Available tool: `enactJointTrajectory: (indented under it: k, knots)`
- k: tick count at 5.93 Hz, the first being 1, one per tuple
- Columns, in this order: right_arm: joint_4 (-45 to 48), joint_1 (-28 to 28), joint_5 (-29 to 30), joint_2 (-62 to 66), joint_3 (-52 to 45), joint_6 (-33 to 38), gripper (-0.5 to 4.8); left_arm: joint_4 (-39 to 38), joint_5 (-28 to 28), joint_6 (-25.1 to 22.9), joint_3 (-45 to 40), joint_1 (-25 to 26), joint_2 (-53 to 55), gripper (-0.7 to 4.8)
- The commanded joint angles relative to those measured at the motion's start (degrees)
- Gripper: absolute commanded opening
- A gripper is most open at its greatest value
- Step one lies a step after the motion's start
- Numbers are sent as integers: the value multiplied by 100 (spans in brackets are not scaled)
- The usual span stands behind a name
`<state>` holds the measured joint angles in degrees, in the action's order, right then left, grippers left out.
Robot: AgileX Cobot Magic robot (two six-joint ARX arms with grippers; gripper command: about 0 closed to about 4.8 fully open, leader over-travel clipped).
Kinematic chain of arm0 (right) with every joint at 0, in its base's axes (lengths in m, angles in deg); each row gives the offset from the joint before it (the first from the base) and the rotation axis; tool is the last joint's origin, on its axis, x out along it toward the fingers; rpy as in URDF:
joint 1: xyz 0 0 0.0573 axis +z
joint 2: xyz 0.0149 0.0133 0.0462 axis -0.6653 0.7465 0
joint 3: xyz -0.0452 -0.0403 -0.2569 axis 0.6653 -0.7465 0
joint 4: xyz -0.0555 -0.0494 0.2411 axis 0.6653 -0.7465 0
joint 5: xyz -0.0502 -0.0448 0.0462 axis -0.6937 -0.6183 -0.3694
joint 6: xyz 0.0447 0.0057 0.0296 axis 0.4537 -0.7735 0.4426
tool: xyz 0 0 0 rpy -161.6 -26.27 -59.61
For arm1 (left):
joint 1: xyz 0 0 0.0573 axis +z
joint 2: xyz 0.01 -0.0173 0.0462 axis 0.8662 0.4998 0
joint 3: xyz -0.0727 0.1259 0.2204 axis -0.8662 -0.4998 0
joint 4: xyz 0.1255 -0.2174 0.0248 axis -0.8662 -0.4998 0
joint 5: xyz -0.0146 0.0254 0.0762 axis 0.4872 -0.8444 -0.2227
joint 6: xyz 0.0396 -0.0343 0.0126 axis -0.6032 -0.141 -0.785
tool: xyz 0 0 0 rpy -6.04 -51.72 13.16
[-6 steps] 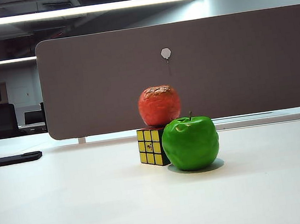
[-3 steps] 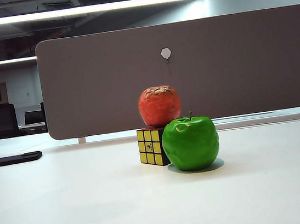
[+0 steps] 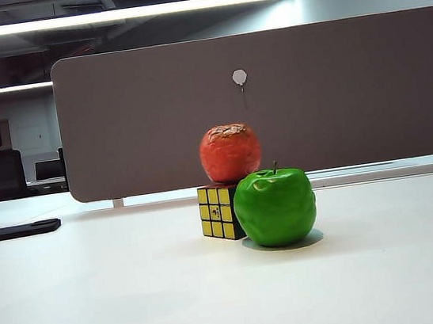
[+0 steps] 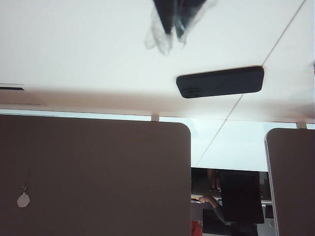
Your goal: Move all the fruits on the tabletop near the face of the Rubik's cube that has the color most similar to each fruit.
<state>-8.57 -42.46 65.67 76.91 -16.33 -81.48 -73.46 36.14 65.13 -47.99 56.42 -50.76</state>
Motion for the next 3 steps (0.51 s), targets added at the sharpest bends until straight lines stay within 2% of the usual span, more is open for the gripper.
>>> enactJointTrajectory:
  k: [1,2,3]
  knots:
    - [37,-2,-13,-7,-24,46,-1,72,24,-317,15,9,-2,-6]
    - [37,-2,-13,-7,-24,46,-1,79,22,-520,15,9,-2,-5]
    - [35,-2,-13,-7,-24,46,-1,79,22,-479,15,9,-2,-5]
